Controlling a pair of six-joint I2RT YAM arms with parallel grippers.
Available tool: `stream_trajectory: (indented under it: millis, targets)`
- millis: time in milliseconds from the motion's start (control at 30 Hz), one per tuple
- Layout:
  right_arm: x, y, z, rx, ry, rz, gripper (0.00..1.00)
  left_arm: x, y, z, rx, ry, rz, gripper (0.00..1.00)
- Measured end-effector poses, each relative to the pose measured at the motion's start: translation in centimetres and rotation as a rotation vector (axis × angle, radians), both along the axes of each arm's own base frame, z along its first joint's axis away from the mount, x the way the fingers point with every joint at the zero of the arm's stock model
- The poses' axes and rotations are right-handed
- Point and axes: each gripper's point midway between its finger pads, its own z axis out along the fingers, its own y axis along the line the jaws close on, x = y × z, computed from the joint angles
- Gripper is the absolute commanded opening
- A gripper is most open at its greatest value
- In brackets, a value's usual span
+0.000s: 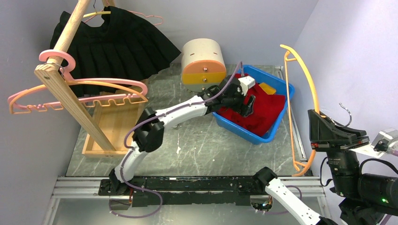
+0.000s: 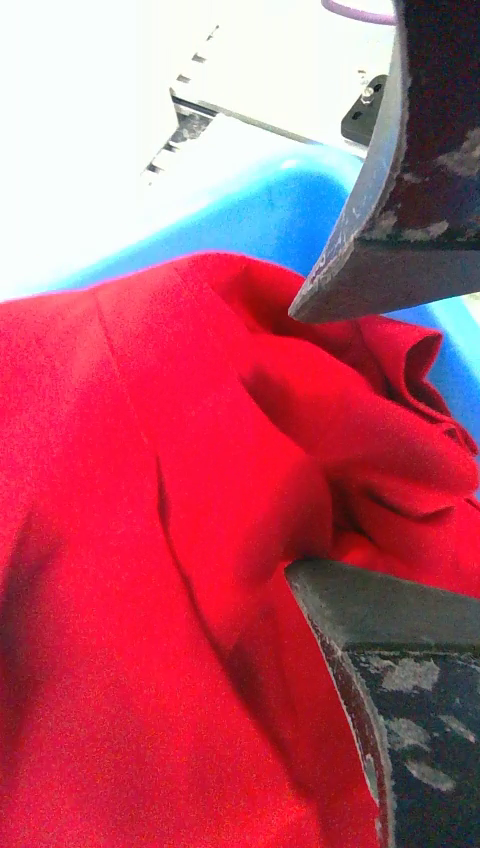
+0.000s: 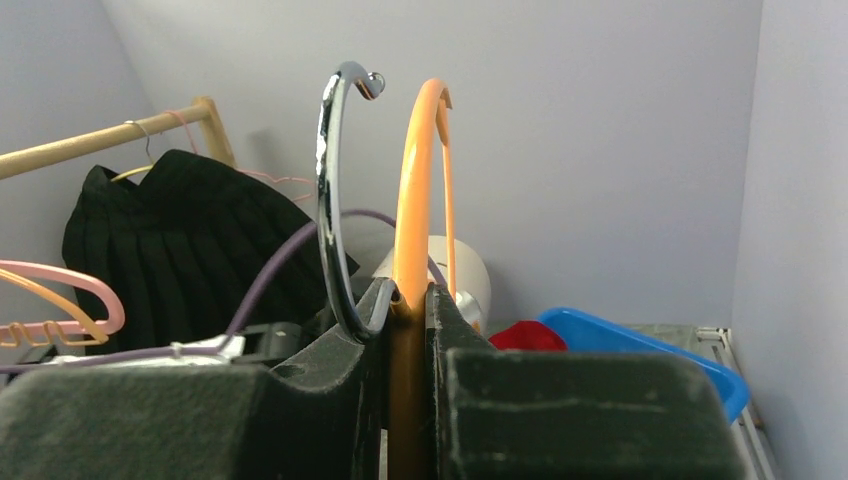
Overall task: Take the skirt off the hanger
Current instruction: Place the skirt in the bin.
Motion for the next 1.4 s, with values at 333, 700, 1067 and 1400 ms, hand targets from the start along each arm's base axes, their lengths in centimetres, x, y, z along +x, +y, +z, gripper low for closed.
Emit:
stream_trajectory:
  millis: [333,700,1067,1400]
  targets:
    - [0.4,0.1,-0.4,-0.003,0.014,-0.005,0.0,3.8,2.1,8.2,-0.081,-0.234,0.085,0.94]
    - [0.4,0.4,-0.4,0.01,0.017,0.014,0.0,11.4,-0.7,-1.2,-0.056,-0.259,0.161,0.75]
    - [1.0,0.9,-1.1,0.01,0.04,0.029,0.0,6.4,-2.7,-8.1,0.022,-0.171,0.119,0.6]
    - [1.4,1.4,-1.7,0.011,0.059,0.044,0.0,4.2,-3.2,-9.1,0.052,-0.084,0.094,0.84]
